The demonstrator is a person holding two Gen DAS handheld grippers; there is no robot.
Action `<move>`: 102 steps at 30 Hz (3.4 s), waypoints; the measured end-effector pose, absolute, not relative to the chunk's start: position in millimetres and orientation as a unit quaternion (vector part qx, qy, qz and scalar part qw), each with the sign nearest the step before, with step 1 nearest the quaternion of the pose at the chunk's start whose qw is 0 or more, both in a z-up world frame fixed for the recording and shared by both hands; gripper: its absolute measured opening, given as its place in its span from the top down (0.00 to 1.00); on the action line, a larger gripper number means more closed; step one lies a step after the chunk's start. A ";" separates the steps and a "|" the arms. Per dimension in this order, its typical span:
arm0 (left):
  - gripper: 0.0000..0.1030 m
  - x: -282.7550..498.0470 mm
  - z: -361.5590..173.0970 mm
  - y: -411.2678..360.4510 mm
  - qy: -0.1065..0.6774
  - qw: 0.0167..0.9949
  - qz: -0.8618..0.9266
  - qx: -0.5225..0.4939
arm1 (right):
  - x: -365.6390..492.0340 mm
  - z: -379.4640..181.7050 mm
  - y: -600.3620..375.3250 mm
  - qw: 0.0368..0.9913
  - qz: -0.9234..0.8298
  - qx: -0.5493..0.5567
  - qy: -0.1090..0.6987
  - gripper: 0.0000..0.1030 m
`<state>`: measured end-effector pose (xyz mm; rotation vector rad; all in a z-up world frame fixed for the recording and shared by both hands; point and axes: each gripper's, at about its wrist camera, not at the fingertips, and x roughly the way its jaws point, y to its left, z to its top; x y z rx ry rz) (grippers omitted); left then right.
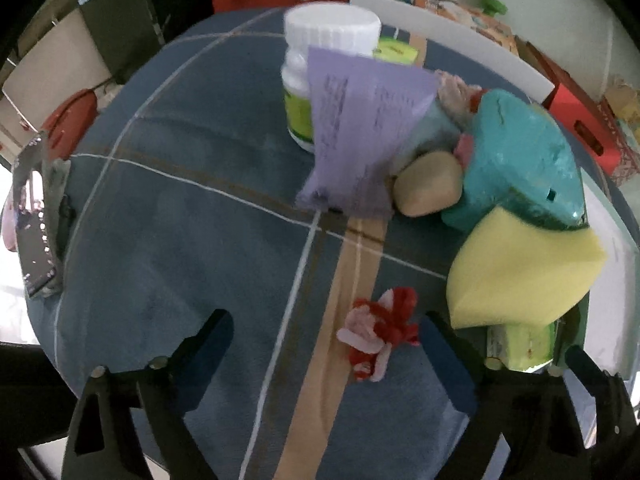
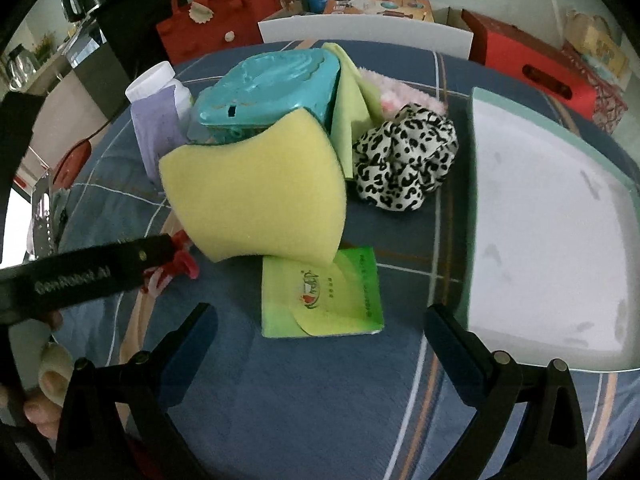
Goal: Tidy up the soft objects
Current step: 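Grasp the red pipe-cleaner toy with the left tool while the right tool grasps the green tissue pack, then carry the red toy and tissue pack into the white tray and open both tools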
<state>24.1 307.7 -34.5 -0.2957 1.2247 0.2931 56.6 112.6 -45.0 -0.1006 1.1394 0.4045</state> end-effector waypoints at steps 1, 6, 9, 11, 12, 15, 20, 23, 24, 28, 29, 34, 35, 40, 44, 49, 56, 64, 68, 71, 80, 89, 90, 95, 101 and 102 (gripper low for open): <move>0.11 24.4 -37.2 306.2 0.573 0.797 0.133 -0.135 | 57.5 -46.7 112.7 0.821 0.191 -0.045 0.537 0.03; 0.15 25.7 -52.4 301.4 0.586 0.790 0.113 -0.137 | 64.1 -61.0 113.4 0.809 0.188 -0.042 0.555 0.23; 0.20 26.2 -62.7 301.9 0.593 0.786 0.111 -0.134 | 64.2 -64.1 114.1 0.811 0.184 -0.049 0.553 0.28; 0.21 30.3 -64.1 302.8 0.592 0.787 0.111 -0.134 | 65.4 -65.3 113.9 0.812 0.184 -0.050 0.552 0.28; 0.23 29.9 -65.2 302.8 0.589 0.789 0.111 -0.135 | 65.6 -65.7 113.8 0.812 0.185 -0.049 0.551 0.29; 0.36 29.3 -68.1 299.5 0.585 0.793 0.110 -0.130 | 63.2 -67.4 114.7 0.815 0.187 -0.053 0.546 0.36; 0.64 38.7 -56.0 283.8 0.583 0.796 0.090 -0.133 | 61.4 -66.4 116.7 0.816 0.189 -0.057 0.543 0.37; 0.67 39.4 -56.5 276.9 0.581 0.797 0.092 -0.136 | 60.5 -63.6 115.9 0.816 0.191 -0.052 0.543 0.37; 0.68 38.3 -54.0 277.8 0.580 0.797 0.093 -0.140 | 60.2 -63.6 115.7 0.816 0.191 -0.051 0.543 0.37; 0.68 31.0 -49.7 282.9 0.578 0.794 0.095 -0.163 | 59.5 -61.4 112.2 0.815 0.191 -0.050 0.544 0.37; 0.68 29.0 -51.4 288.4 0.577 0.794 0.096 -0.166 | 58.1 -57.6 112.2 0.815 0.190 -0.050 0.546 0.37; 0.69 24.7 -50.2 292.7 0.570 0.794 0.118 -0.173 | 60.8 -53.1 108.0 0.815 0.189 -0.037 0.546 0.37; 0.69 23.3 -47.8 293.2 0.567 0.795 0.122 -0.176 | 60.9 -51.6 106.7 0.816 0.188 -0.036 0.545 0.37; 0.69 18.5 -34.7 302.2 0.551 0.803 0.136 -0.184 | 58.0 -43.9 93.5 0.817 0.177 -0.013 0.548 0.37; 0.69 13.0 -9.7 305.8 0.534 0.813 0.142 -0.181 | 52.8 -27.7 80.9 0.832 0.172 -0.005 0.527 0.37; 0.69 19.3 12.3 291.1 0.509 0.833 0.135 -0.167 | 53.1 -4.8 66.9 0.850 0.153 -0.004 0.504 0.37; 0.69 33.4 31.5 274.2 0.496 0.847 0.119 -0.150 | 54.4 10.2 57.0 0.864 0.127 -0.013 0.488 0.37; 0.69 44.8 44.7 258.0 0.490 0.853 0.107 -0.143 | 47.5 38.0 53.2 0.871 0.134 -0.008 0.472 0.37; 0.69 52.9 54.4 248.1 0.484 0.859 0.096 -0.137 | 54.7 53.1 47.9 0.879 0.120 -0.010 0.462 0.37; 0.69 59.8 61.5 239.4 0.480 0.863 0.086 -0.133 | 72.4 57.1 41.9 0.879 0.097 -0.019 0.466 0.37; 0.69 90.4 64.5 193.4 0.482 0.868 0.030 -0.118 | 120.4 36.5 -19.1 0.873 -0.013 0.054 0.485 0.37; 0.68 115.9 48.4 132.1 0.502 0.860 -0.025 -0.090 | 119.1 11.0 -99.1 0.852 -0.127 0.084 0.501 0.37; 0.68 118.0 44.9 123.5 0.505 0.859 -0.031 -0.082 | 117.6 9.7 -105.7 0.850 -0.138 0.085 0.501 0.37; 0.68 126.8 25.5 83.8 0.514 0.853 -0.067 -0.053 | 113.3 1.6 -136.8 0.836 -0.194 0.093 0.505 0.37; 0.63 132.7 -1.7 53.9 0.523 0.845 -0.105 -0.045 | 117.3 -13.6 -150.5 0.823 -0.205 0.103 0.520 0.37; 0.59 132.1 -4.6 51.3 0.524 0.844 -0.109 -0.043 | 118.4 -15.4 -151.3 0.822 -0.204 0.104 0.522 0.37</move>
